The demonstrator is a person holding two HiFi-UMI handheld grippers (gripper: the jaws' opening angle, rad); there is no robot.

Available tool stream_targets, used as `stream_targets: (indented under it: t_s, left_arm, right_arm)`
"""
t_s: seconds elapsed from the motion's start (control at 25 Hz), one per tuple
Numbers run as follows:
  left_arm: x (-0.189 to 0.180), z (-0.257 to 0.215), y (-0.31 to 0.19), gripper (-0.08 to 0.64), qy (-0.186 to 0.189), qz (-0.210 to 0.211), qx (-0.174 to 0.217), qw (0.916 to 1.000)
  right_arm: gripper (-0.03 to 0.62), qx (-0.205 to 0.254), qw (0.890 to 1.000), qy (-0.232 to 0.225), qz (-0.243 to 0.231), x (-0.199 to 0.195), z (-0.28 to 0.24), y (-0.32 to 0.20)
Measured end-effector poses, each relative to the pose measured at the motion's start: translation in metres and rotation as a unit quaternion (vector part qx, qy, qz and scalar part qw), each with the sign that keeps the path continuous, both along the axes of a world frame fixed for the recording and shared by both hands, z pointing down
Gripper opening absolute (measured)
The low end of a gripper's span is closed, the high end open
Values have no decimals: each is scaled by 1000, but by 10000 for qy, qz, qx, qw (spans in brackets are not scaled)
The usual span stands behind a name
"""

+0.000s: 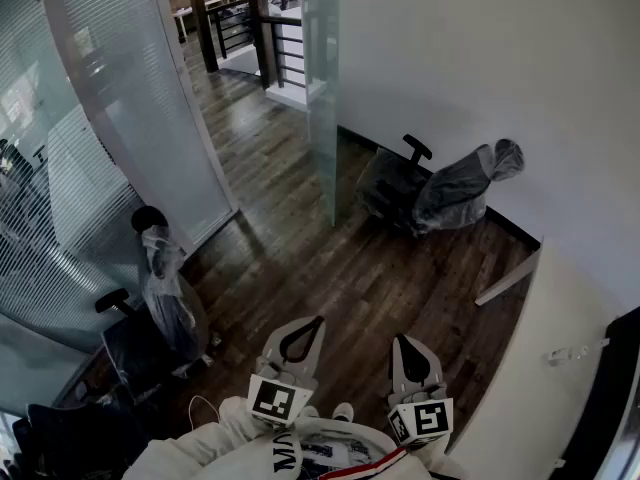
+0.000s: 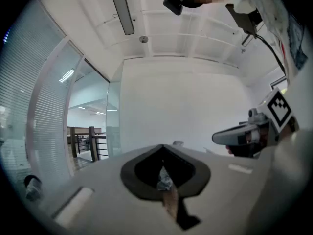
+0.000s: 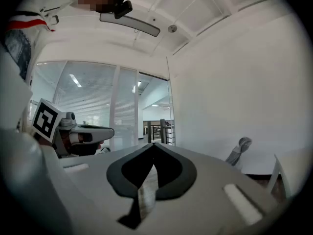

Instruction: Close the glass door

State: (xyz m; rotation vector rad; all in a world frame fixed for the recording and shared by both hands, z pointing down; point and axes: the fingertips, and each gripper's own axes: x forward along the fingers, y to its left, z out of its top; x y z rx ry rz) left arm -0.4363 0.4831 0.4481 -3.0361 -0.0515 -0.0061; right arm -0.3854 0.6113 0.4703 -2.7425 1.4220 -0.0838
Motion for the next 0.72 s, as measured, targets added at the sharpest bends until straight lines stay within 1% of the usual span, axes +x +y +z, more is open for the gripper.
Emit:
stream_targets:
  t_s: [0.16, 0.28, 0.36, 0.6, 0.72]
  left_arm:
    - [6, 0, 7, 3, -10, 0, 20, 10000]
    - [12, 0, 16, 3, -18, 3, 46, 10000]
    - [16, 0, 21, 3, -25, -3, 72, 10000]
    - [28, 7, 35, 3, -89, -62, 102, 9999]
    - [35, 10, 38, 3, -118, -60, 93, 9999]
  right_arm:
    - [6, -46, 9999, 102, -29, 6, -5, 6]
    - [8, 58, 9999, 123, -38, 11, -7, 14]
    - [8, 126, 9999, 89, -49, 15, -7, 19]
    - [8, 87, 9999, 48, -33, 31, 3, 38]
    - [8, 121, 9999, -32, 48, 41, 5, 46]
